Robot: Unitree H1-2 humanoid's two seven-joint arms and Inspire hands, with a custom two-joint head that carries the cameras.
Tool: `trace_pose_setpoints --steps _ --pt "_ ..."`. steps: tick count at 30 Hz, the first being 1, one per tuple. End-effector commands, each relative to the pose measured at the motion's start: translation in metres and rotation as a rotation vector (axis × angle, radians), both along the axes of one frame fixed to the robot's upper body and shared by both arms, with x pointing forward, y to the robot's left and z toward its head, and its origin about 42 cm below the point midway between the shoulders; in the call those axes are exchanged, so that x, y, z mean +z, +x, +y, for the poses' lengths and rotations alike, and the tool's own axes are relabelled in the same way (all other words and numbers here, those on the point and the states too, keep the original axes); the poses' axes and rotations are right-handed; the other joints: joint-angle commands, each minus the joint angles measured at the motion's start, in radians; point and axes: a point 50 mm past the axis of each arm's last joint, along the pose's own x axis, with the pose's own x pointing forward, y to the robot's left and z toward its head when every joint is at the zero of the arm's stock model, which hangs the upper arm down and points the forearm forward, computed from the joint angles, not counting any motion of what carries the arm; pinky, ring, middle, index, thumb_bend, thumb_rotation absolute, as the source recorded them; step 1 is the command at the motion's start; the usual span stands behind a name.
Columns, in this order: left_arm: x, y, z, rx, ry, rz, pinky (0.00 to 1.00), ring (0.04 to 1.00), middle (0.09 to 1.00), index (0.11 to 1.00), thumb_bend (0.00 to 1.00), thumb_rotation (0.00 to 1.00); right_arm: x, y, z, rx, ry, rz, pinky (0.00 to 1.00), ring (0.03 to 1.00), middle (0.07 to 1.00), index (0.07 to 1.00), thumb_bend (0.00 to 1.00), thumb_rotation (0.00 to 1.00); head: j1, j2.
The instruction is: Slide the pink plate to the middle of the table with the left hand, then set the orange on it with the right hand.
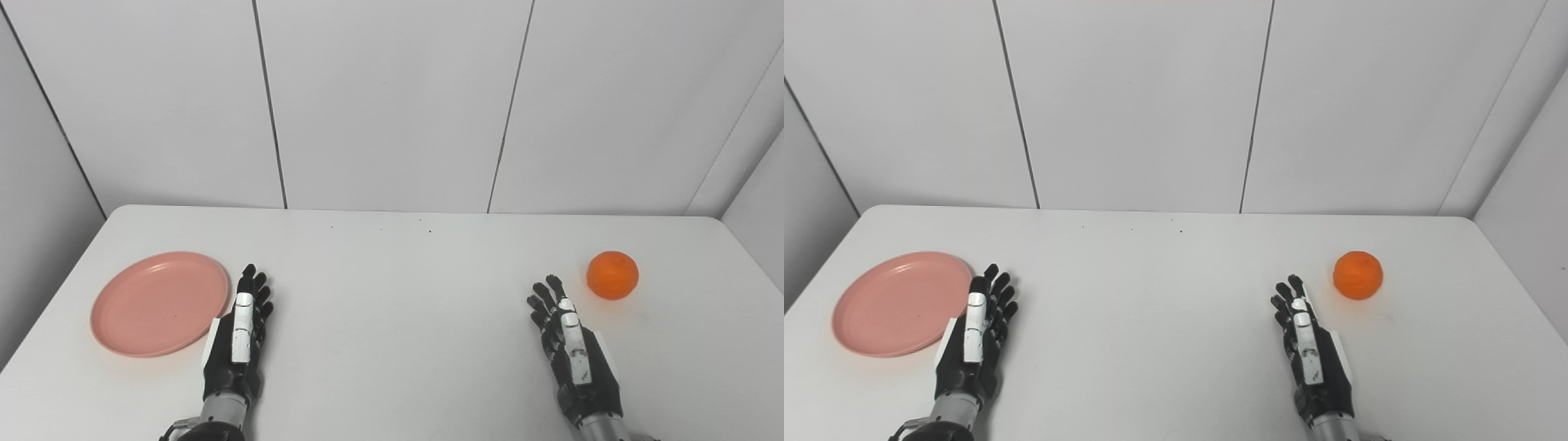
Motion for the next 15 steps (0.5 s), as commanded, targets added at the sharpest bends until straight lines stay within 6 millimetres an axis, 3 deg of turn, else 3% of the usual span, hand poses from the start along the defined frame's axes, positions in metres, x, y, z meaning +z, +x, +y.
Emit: trace_pose_setpoints --steps 1,8,15 --pt "0.011 0.005 -0.004 -0.021 -0.014 -0.034 1.00 1.000 1.000 1.000 0.73 1.00 0.015 0.004 0.003 0.005 0.002 -0.053 1.00 0.945 0.951 0.981 0.73 0.95 0.001 0.001" --pt "0.027 0.000 0.000 -0.020 -0.005 -0.037 1.00 1.000 1.000 1.000 0.74 1.00 0.031 -0.002 0.007 0.007 0.001 -0.048 1.00 0.953 0.954 0.978 0.73 0.95 -0.018 0.089" --pt "0.040 -0.006 0.000 -0.035 -0.010 -0.040 1.00 1.000 1.000 1.000 0.71 1.00 0.045 -0.008 0.007 0.010 0.006 -0.054 1.00 0.949 0.951 0.967 0.72 0.97 -0.007 0.125"
